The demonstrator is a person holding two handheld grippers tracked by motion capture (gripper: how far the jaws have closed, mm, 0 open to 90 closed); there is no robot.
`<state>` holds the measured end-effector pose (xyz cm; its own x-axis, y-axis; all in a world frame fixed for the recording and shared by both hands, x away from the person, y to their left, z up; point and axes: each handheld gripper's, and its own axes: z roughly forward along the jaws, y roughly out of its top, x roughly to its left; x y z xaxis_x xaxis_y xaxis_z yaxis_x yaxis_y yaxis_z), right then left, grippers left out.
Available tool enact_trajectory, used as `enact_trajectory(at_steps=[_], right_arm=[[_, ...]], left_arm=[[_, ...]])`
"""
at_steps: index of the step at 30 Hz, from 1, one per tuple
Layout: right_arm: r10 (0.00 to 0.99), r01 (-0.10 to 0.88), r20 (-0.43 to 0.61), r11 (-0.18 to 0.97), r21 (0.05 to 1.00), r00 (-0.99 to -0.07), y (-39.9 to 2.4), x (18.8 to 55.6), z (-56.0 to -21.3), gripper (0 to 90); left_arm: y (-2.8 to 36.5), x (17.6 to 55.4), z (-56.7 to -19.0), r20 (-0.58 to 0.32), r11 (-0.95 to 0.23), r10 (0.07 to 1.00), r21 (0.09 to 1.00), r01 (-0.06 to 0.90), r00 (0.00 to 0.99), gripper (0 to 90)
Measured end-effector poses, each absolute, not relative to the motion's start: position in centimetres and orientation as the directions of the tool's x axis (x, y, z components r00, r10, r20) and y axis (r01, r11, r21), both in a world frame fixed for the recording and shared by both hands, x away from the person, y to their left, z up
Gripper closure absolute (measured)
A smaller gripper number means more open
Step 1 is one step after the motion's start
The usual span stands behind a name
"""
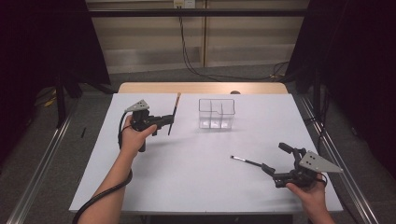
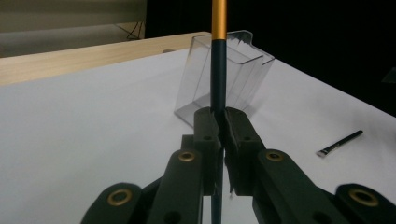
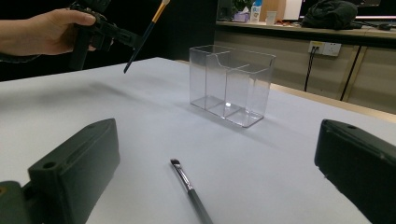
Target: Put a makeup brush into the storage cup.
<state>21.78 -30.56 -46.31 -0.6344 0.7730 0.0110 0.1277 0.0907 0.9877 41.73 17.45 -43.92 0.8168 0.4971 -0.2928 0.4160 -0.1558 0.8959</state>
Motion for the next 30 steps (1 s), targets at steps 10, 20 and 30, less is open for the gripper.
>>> enact_trajectory(at_steps=[10, 20, 30], right_arm=[[0.771, 0.129, 0.01, 0.093, 0.987, -0.636, -30.5, 21.9, -46.4, 0.0], [0.768, 0.13, 0.011, 0.094, 0.987, -0.641, -30.4, 22.0, -46.4, 0.0], [0.76, 0.138, 0.014, 0.1, 0.985, -0.65, -30.2, 22.2, -46.4, 0.0]], left_arm=[[14.9, 40.4, -44.1, -0.305, -0.119, 0.427, 0.914, 0.388, 0.851, 84.2], [13.2, 39.2, -44.5, -0.297, -0.133, 0.386, 0.919, 0.371, 0.873, 84.1], [11.4, 38.0, -44.8, -0.292, -0.148, 0.339, 0.922, 0.358, 0.894, 84.1]])
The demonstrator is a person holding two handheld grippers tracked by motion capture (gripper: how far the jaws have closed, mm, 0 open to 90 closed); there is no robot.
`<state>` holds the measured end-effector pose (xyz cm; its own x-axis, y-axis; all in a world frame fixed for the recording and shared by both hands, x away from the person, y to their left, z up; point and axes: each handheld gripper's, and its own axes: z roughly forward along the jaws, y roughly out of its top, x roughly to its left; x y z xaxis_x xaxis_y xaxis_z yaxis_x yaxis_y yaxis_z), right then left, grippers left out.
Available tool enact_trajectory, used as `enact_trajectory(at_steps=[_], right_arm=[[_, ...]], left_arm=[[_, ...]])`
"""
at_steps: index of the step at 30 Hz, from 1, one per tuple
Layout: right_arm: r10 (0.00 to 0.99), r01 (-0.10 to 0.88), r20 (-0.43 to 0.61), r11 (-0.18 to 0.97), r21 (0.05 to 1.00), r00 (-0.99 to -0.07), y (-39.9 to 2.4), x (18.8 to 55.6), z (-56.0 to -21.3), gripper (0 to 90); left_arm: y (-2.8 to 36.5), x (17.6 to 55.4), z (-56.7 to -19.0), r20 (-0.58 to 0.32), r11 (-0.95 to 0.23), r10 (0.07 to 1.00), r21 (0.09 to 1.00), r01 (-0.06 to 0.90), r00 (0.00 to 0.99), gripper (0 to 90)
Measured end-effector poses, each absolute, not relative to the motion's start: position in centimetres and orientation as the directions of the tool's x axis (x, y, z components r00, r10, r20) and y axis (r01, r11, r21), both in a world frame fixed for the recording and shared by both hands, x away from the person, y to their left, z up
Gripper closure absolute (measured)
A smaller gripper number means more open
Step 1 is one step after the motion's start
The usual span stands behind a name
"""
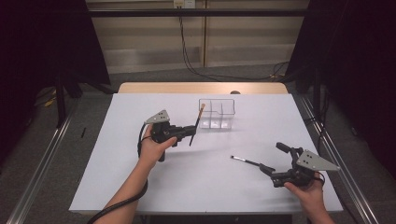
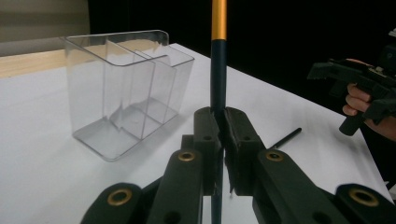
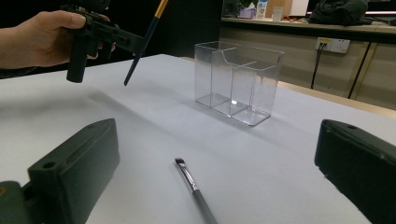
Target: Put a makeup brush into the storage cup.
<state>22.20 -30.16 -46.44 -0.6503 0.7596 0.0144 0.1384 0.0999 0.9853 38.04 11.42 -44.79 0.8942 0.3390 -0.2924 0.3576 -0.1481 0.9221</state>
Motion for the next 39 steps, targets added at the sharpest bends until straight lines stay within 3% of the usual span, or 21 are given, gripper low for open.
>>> enact_trajectory(at_steps=[10, 17, 27, 39], right_arm=[[0.763, 0.151, 0.027, 0.093, 0.984, -0.646, -30.2, 22.4, -46.4, 0.0], [0.769, 0.208, 0.093, 0.053, 0.977, -0.633, -30.1, 23.2, -46.3, 0.0], [0.745, 0.241, 0.08, 0.111, 0.964, -0.662, -28.1, 24.5, -45.8, 0.0], [0.73, 0.255, 0.109, 0.092, 0.963, -0.675, -25.6, 27.1, -44.5, 2.3]], left_arm=[[9.3, 37.1, -45.1, -0.284, -0.174, 0.274, 0.925, 0.337, 0.919, 84.1], [8.3, 36.8, -45.3, -0.285, -0.183, 0.226, 0.927, 0.328, 0.932, 84.1], [8.2, 36.6, -45.3, -0.288, -0.168, 0.211, 0.931, 0.325, 0.934, 84.1], [7.9, 36.4, -45.3, -0.281, -0.159, 0.21, 0.935, 0.316, 0.936, 84.1]])
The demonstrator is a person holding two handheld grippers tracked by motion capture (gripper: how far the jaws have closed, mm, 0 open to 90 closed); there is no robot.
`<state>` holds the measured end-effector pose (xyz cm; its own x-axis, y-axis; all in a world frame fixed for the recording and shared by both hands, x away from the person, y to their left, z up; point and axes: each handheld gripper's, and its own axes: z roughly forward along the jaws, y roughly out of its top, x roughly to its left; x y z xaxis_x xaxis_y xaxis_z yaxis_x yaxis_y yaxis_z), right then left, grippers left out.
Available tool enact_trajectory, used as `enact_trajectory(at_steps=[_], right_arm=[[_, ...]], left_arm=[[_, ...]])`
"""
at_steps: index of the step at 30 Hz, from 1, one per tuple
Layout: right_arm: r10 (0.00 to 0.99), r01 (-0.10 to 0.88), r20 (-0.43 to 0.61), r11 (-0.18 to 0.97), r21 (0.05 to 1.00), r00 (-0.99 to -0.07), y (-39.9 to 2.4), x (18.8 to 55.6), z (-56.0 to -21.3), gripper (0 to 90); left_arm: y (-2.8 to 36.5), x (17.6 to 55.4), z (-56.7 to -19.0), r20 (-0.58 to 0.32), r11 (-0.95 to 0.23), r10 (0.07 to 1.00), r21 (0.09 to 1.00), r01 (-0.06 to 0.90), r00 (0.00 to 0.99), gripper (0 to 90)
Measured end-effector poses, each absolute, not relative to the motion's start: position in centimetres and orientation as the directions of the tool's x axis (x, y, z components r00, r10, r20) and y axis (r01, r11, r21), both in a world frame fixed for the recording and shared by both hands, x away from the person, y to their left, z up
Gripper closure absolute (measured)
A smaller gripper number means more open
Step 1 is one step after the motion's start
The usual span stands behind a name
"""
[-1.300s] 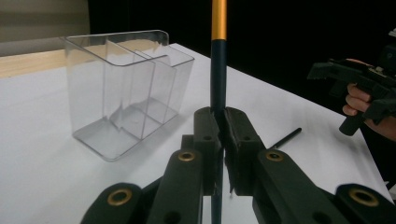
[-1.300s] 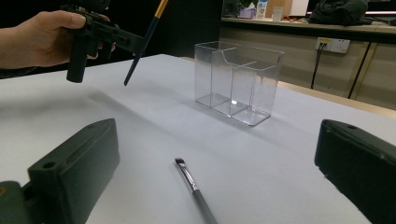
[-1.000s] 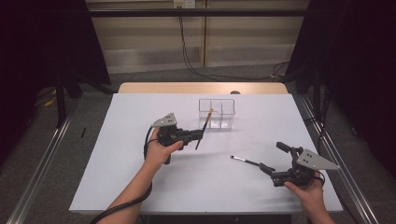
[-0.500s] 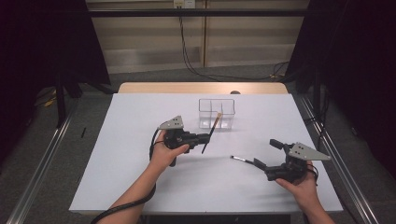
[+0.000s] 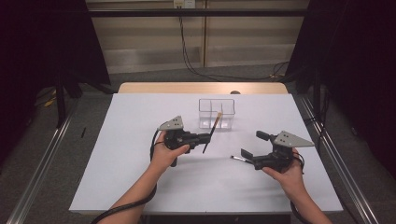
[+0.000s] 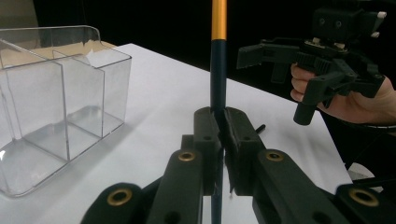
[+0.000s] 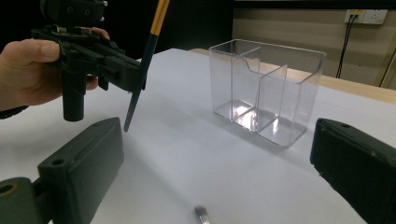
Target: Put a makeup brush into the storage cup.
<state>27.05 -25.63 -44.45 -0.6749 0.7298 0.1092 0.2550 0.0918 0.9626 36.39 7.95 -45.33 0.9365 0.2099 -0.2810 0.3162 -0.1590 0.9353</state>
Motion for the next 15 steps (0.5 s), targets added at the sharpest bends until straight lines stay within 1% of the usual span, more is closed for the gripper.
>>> enact_trajectory(at_steps=[3, 9, 12, 15], right_arm=[[0.719, 0.24, 0.099, 0.098, 0.966, -0.688, -24.9, 27.4, -44.1, 3.0], [0.712, 0.248, 0.112, 0.09, 0.965, -0.693, -23.8, 28.0, -43.8, 2.8], [0.712, 0.254, 0.122, 0.081, 0.964, -0.692, -23.3, 28.3, -43.8, 8.0], [0.71, 0.268, 0.133, 0.081, 0.96, -0.691, -22.9, 28.7, -43.7, 9.1]], left_arm=[[7.8, 36.3, -45.3, -0.278, -0.161, 0.203, 0.936, 0.312, 0.939, 84.1], [7.7, 36.1, -45.2, -0.274, -0.159, 0.199, 0.938, 0.307, 0.941, 84.1], [7.5, 36.0, -45.2, -0.271, -0.16, 0.195, 0.939, 0.303, 0.943, 84.1], [7.4, 36.0, -45.4, -0.27, -0.165, 0.193, 0.939, 0.302, 0.943, 84.1]])
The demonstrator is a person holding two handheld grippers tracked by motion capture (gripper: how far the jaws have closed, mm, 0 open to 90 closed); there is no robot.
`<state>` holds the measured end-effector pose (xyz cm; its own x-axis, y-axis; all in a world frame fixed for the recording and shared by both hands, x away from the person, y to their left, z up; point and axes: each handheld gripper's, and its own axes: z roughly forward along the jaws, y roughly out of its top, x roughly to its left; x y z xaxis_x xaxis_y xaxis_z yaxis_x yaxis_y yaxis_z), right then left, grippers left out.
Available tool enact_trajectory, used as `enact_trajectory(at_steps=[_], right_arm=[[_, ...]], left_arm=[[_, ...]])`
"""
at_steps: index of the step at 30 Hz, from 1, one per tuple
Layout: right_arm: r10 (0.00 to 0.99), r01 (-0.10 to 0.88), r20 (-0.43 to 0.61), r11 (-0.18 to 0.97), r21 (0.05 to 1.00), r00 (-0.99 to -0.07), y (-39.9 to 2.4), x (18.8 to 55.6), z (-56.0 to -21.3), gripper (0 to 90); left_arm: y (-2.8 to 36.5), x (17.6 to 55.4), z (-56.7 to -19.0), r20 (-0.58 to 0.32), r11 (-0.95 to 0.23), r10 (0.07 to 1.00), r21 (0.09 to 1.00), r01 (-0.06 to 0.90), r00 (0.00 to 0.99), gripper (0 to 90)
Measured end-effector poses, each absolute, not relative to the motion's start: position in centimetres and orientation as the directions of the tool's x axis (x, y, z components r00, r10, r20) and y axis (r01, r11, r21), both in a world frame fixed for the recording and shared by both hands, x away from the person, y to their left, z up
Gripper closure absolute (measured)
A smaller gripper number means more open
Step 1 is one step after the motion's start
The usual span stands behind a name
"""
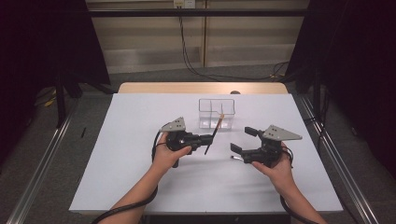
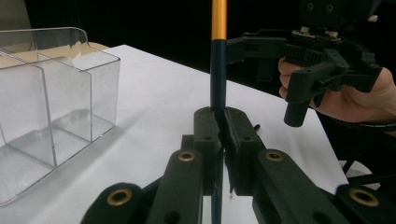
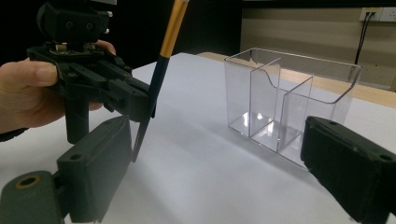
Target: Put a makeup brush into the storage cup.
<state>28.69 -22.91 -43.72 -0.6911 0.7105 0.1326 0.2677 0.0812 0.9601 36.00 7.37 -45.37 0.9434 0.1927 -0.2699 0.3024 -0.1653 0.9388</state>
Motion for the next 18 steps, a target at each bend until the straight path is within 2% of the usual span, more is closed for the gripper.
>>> enact_trajectory(at_steps=[7, 14, 18], right_arm=[[0.685, 0.27, 0.141, 0.085, 0.959, -0.714, -21.7, 29.3, -43.3, 19.4], [0.649, 0.255, 0.122, 0.115, 0.96, -0.751, -20.2, 29.7, -43.1, 35.6], [0.641, 0.273, 0.154, 0.09, 0.958, -0.752, -19.6, 29.9, -43.1, 40.6]], left_arm=[[7.0, 35.8, -45.3, -0.262, -0.162, 0.19, 0.942, 0.294, 0.946, 84.1], [7.0, 35.7, -45.4, -0.262, -0.161, 0.188, 0.942, 0.293, 0.947, 84.1], [6.9, 35.7, -45.4, -0.264, -0.157, 0.186, 0.943, 0.294, 0.946, 84.1]])
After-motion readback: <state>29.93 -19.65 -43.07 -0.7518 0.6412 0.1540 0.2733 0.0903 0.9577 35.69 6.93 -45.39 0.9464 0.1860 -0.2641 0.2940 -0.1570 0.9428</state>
